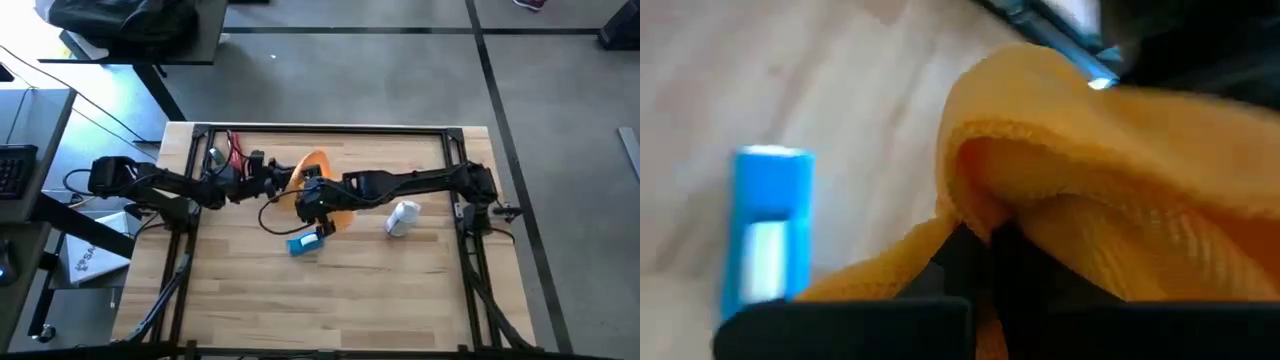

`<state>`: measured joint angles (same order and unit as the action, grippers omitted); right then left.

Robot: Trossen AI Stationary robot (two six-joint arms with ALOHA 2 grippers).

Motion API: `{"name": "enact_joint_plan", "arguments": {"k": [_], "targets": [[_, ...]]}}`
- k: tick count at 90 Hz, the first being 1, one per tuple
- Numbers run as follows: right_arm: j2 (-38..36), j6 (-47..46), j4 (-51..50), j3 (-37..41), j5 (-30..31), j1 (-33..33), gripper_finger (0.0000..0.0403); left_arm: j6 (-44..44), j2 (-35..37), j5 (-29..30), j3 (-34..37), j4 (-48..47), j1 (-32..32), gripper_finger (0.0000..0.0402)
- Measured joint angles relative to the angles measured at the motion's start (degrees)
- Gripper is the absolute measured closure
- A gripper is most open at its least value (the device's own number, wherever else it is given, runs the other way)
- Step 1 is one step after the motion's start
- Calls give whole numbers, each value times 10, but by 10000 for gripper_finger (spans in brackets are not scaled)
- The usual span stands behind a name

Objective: Apply microfiber cloth
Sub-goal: Wipe the back of the cellphone with an orange microfiber cloth

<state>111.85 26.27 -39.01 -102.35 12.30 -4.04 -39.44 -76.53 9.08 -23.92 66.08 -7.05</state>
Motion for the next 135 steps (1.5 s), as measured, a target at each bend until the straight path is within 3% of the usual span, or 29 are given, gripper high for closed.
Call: {"name": "enact_joint_plan", "arguments": {"k": [23,45,81,88,110,135], "targets": [[0,-34,-52,0,-34,-17,403,-2,0,0,0,4,0,389],[0,-18,-28,0,85,-18,403,5,1,10,0,2,-1,389],[-38,21,26,0,150,0,403,-1,0,4,0,2,-1,389],[-39,23,44,0,135,2,403,-8,1,0,0,4,0,389],[-11,23,28,0,10,5,403,-24,0,-2,0,1,0,389],[-6,17,-11,0,-36,-17,403,-63,0,-28,0,11,0,389]]}}
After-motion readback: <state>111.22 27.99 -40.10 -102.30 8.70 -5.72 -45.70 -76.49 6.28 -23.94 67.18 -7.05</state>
